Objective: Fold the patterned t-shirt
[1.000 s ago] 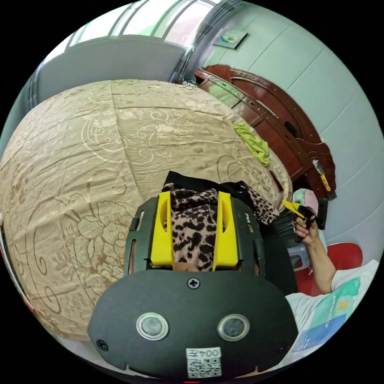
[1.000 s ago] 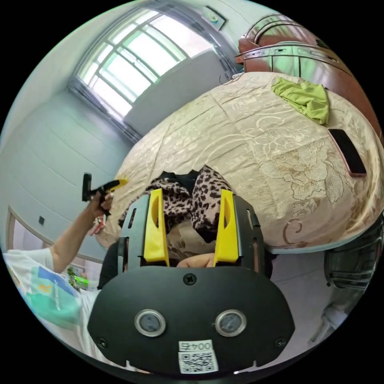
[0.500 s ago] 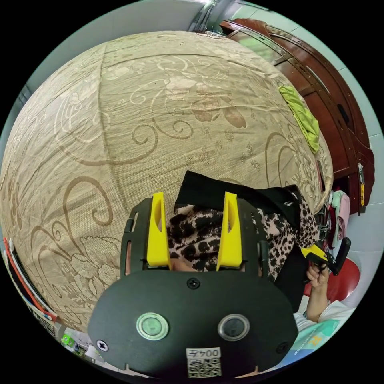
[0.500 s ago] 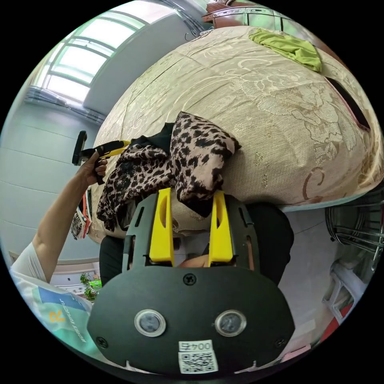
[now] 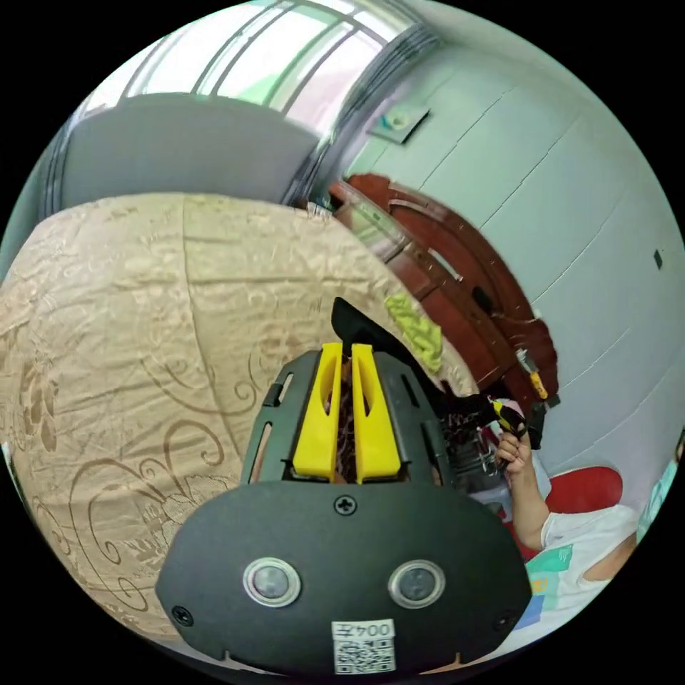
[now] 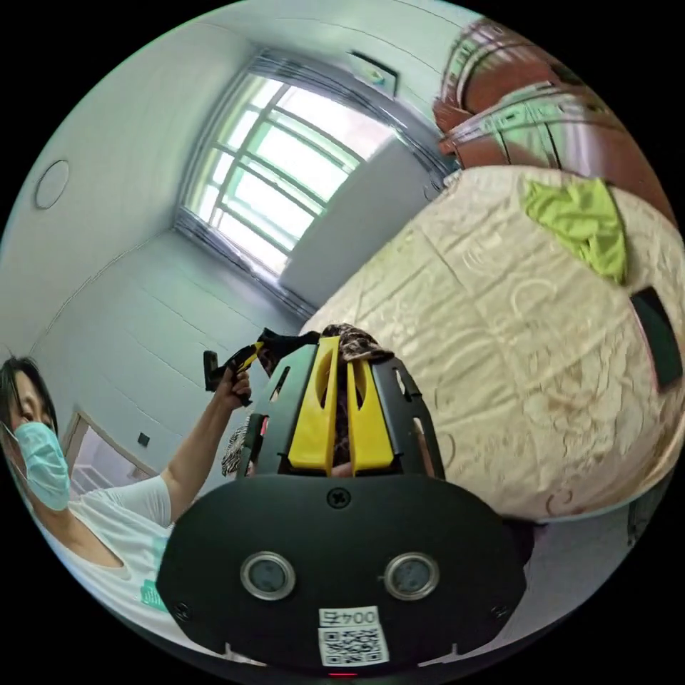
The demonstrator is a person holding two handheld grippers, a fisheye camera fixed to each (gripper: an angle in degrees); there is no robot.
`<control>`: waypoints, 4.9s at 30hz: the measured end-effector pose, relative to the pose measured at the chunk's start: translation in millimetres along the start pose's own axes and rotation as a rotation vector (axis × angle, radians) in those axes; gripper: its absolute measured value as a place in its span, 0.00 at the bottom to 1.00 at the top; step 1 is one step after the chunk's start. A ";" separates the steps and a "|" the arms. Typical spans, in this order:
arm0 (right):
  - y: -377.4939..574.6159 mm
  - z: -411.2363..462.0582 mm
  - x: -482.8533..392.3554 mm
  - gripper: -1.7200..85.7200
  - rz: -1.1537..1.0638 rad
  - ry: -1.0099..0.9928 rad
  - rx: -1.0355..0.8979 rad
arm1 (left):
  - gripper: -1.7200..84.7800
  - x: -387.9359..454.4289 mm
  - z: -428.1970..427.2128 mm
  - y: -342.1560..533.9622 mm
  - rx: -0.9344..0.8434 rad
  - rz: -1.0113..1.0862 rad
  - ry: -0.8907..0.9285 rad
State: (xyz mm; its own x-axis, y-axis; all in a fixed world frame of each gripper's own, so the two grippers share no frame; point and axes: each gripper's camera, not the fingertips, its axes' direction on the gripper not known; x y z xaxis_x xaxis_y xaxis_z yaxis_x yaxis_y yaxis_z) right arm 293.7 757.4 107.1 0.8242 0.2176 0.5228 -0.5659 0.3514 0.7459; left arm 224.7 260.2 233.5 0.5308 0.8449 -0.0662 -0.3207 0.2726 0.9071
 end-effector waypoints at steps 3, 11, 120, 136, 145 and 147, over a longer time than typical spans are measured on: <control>-43.8 -25.2 -83.3 0.02 -0.180 -0.048 0.100 | 0.05 30.8 -120.1 -29.6 0.192 0.067 0.028; -65.1 -53.8 -234.8 0.02 -0.405 -0.139 0.167 | 0.04 80.6 -315.9 2.0 0.382 0.230 -0.019; 126.4 220.1 -279.2 0.02 -0.026 0.003 -0.790 | 0.14 424.5 5.0 508.5 -0.092 0.731 -0.131; 124.4 234.2 -279.2 0.15 -0.110 0.272 -0.476 | 0.04 207.4 -222.3 404.8 0.148 -0.015 0.042; 103.1 341.9 -293.3 0.09 -0.375 0.568 -0.513 | 0.03 121.1 -316.1 401.4 0.226 -0.158 -0.074; 94.0 377.4 -297.2 0.09 -0.461 0.573 -0.566 | 0.03 112.1 -318.4 401.4 0.215 -0.174 -0.079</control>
State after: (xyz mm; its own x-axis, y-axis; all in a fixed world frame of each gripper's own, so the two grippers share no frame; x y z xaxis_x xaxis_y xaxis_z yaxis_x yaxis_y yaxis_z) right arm -12.6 382.1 177.7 0.9352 0.3097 -0.1717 -0.2092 0.8744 0.4377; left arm -94.4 610.9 457.8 0.6257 0.7530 -0.2038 -0.0501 0.2995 0.9528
